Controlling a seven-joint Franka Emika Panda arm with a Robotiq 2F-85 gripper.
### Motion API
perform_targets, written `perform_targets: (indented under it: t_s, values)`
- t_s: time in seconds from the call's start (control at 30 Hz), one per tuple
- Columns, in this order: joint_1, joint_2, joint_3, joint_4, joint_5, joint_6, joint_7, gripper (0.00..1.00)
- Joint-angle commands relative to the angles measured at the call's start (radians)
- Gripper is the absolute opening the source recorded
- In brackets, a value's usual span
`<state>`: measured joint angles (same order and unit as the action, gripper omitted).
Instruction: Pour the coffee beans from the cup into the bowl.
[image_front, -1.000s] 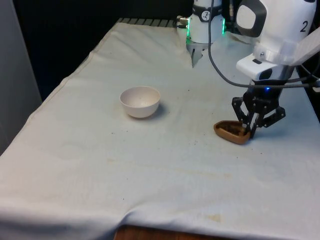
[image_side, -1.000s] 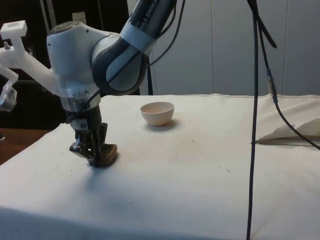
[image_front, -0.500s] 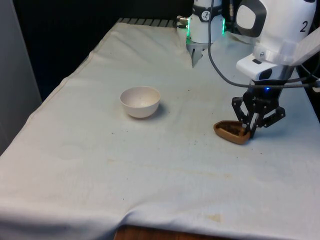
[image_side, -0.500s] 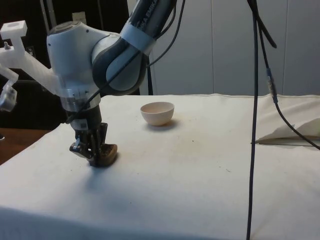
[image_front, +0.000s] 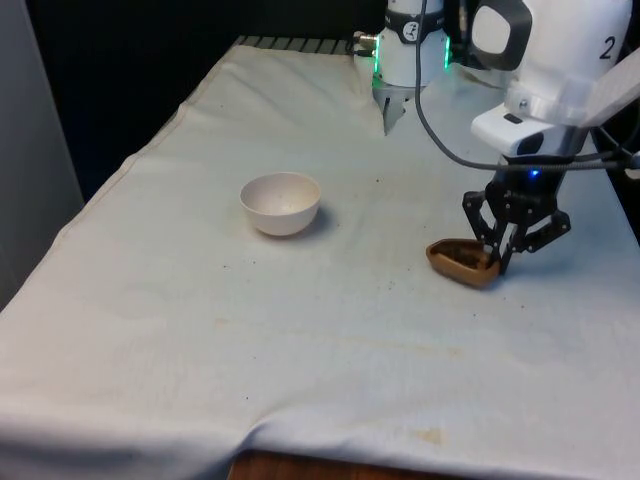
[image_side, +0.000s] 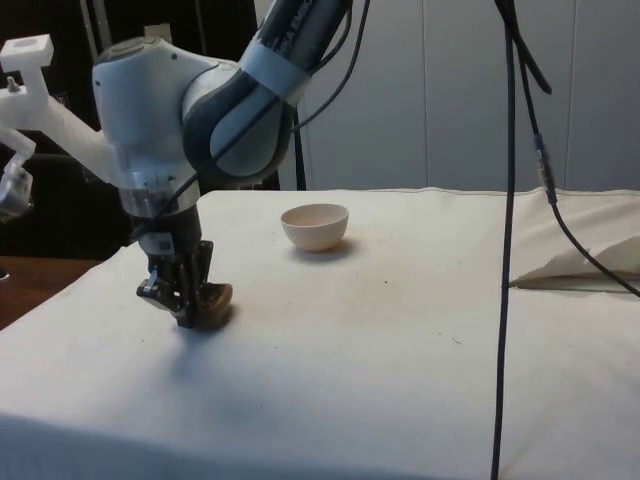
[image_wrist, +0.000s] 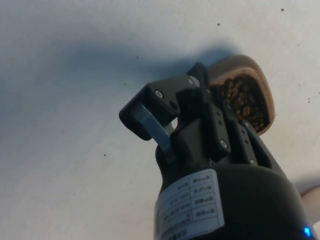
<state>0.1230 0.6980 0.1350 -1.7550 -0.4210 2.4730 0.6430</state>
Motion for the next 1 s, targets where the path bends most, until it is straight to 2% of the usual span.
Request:
perform_targets:
  t_s: [0.0, 0.27, 0.3, 0.33, 0.53, 0.57, 0.6, 0.63, 0.77, 0.8, 0.83, 0.97]
  values:
    - [-0.002, -0.011, 0.003, -0.007, 0.003, -0.003, -0.002, 0.00]
    - [-0.008, -0.041, 0.005, -0.014, 0.006, -0.014, -0.004, 0.00]
    - [-0.003, -0.033, 0.000, -0.005, 0.000, -0.018, 0.000, 0.00]
    - [-0.009, -0.044, 0.005, -0.015, 0.006, -0.015, -0.004, 0.00]
    - [-0.019, -0.063, 0.006, -0.019, 0.008, -0.015, -0.010, 0.00]
    - [-0.011, -0.054, 0.000, -0.011, 0.000, -0.019, -0.002, 0.00]
    - [-0.020, -0.065, 0.006, -0.020, 0.008, -0.015, -0.011, 0.00]
    - [-0.023, -0.070, 0.007, -0.021, 0.009, -0.015, -0.014, 0.00]
    - [-0.028, -0.081, 0.007, -0.023, 0.009, -0.018, -0.018, 0.00]
    - [-0.021, -0.072, 0.000, -0.014, 0.000, -0.019, -0.008, 0.00]
    - [-0.029, -0.084, 0.007, -0.023, 0.009, -0.019, -0.018, 0.00]
    - [-0.033, -0.099, 0.006, -0.024, 0.008, -0.027, -0.022, 0.00]
